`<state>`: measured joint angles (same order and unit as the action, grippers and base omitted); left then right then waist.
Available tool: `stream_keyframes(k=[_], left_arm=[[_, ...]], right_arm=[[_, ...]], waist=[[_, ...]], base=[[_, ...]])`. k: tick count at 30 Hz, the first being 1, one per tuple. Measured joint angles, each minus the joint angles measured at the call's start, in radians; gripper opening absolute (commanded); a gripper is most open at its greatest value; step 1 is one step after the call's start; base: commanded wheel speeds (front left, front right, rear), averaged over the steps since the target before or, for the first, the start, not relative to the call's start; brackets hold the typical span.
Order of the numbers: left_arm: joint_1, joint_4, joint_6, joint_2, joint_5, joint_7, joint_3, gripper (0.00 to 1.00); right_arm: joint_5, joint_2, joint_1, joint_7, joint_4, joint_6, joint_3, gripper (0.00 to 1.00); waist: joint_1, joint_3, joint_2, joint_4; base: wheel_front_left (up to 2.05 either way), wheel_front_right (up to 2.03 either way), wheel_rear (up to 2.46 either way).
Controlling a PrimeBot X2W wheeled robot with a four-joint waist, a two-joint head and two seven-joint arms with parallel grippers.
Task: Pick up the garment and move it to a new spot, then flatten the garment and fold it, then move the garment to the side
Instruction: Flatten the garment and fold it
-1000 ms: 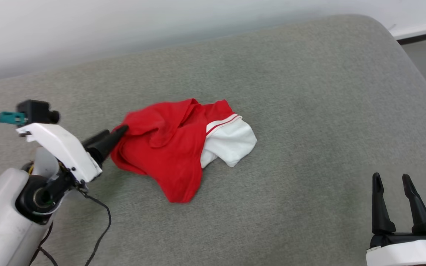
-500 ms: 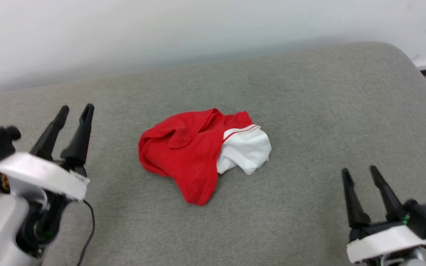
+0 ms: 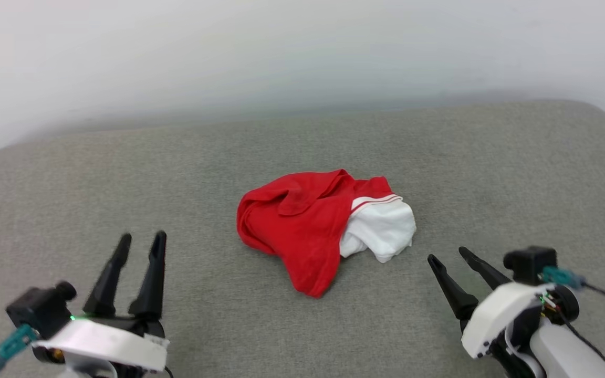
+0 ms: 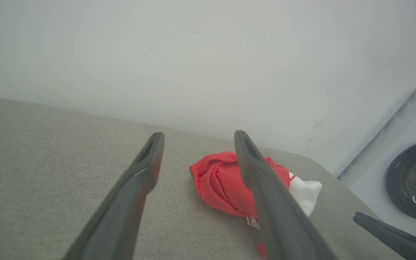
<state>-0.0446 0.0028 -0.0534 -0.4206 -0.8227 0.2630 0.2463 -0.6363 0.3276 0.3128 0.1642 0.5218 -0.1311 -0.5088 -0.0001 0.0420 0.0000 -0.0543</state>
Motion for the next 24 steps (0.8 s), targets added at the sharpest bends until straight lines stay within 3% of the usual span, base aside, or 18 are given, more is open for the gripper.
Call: stream_keyframes(k=[4, 5, 10, 23, 24], left_arm=[[0.04, 0.025, -0.035, 0.072, 0.087, 0.0, -0.04, 1.0], [0.048, 0.043, -0.053, 0.119, 0.13, 0.0, -0.06, 1.0], [0.059, 0.083, -0.07, 0.163, 0.162, 0.0, -0.054, 1.0], [0.001, 0.139, -0.076, 0.198, 0.205, 0.0, 0.016, 1.0], [-0.007, 0.149, -0.076, 0.2, 0.204, 0.0, 0.029, 1.0]], right_arm=[[-0.093, 0.021, 0.097, -0.108, 0.085, 0.0, -0.076, 1.0], [-0.147, 0.033, 0.16, -0.204, 0.151, 0.0, -0.12, 1.0], [-0.231, 0.034, 0.243, -0.337, 0.226, 0.0, -0.177, 1.0], [-0.274, 0.05, 0.378, -0.381, 0.373, 0.0, -0.289, 1.0], [-0.291, 0.045, 0.389, -0.388, 0.388, 0.0, -0.302, 0.82]], waist=[[0.0, -0.011, 0.0, 0.028], [0.0, -0.014, 0.0, 0.052], [0.0, -0.009, 0.0, 0.091], [0.0, 0.057, 0.0, 0.202], [0.0, 0.069, 0.0, 0.216]], base=[[0.0, 0.0, 0.0], [0.0, 0.0, 0.0], [0.0, 0.0, 0.0], [0.0, 0.0, 0.0], [0.0, 0.0, 0.0]])
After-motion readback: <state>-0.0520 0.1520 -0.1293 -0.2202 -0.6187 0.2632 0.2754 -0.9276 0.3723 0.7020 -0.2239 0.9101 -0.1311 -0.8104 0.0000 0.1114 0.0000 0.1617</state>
